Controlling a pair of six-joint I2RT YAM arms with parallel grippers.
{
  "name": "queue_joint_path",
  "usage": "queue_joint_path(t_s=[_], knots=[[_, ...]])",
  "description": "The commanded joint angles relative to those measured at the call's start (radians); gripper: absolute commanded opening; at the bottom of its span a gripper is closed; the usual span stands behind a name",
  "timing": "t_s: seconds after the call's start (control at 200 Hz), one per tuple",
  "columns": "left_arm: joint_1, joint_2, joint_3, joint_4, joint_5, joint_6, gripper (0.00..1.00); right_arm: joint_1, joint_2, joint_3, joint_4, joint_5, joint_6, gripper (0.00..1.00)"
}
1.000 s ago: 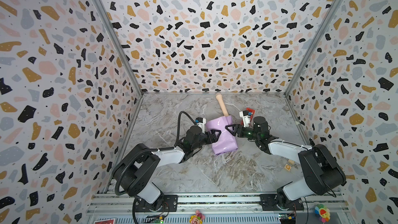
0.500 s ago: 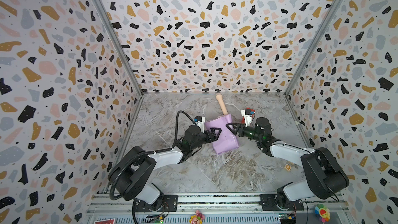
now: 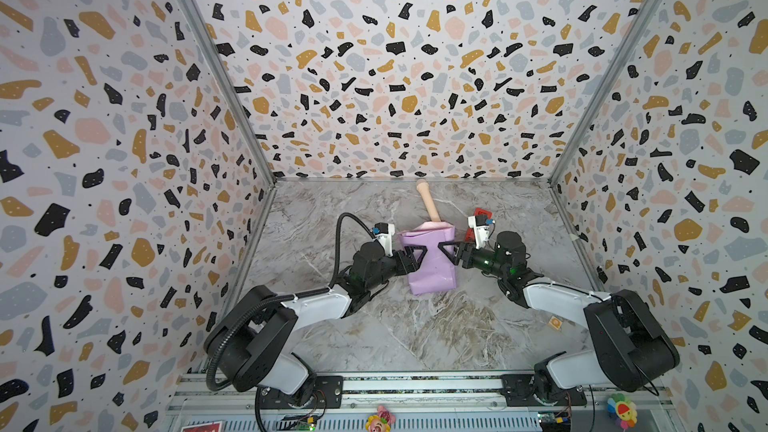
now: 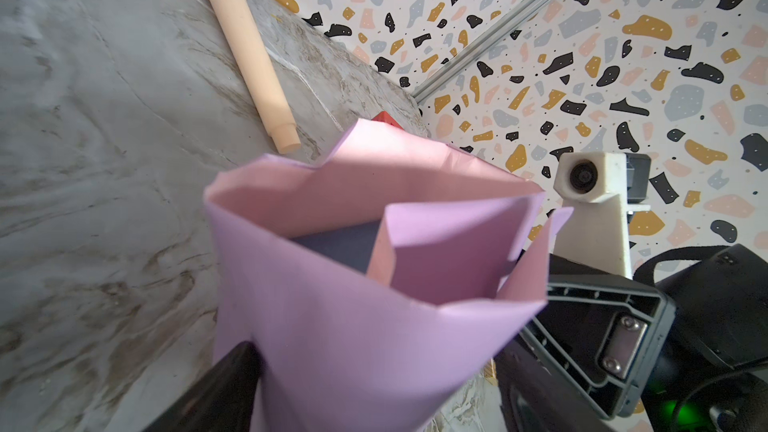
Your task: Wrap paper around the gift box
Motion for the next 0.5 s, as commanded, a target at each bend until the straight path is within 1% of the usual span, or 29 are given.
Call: queue_joint_path(t_s=[0.0,0.325,0.496], knots=[[-0.020,-0.032,-0.013,0.150,0.086,-0.002,0.85,0.047,-0.028,-0.022,0.043,-0.102,0.013,0.71],[-0.021,-0.076,-0.032,0.124,0.088,0.009,0.88,0.062,-0.046,-0.058,0.101,-0.103,0.023,0.72],[-0.024,-0.082,-0.038,0.107,0.088,0.016,0.87,0.069,-0.051,-0.062,0.108,-0.098,0.022,0.72]])
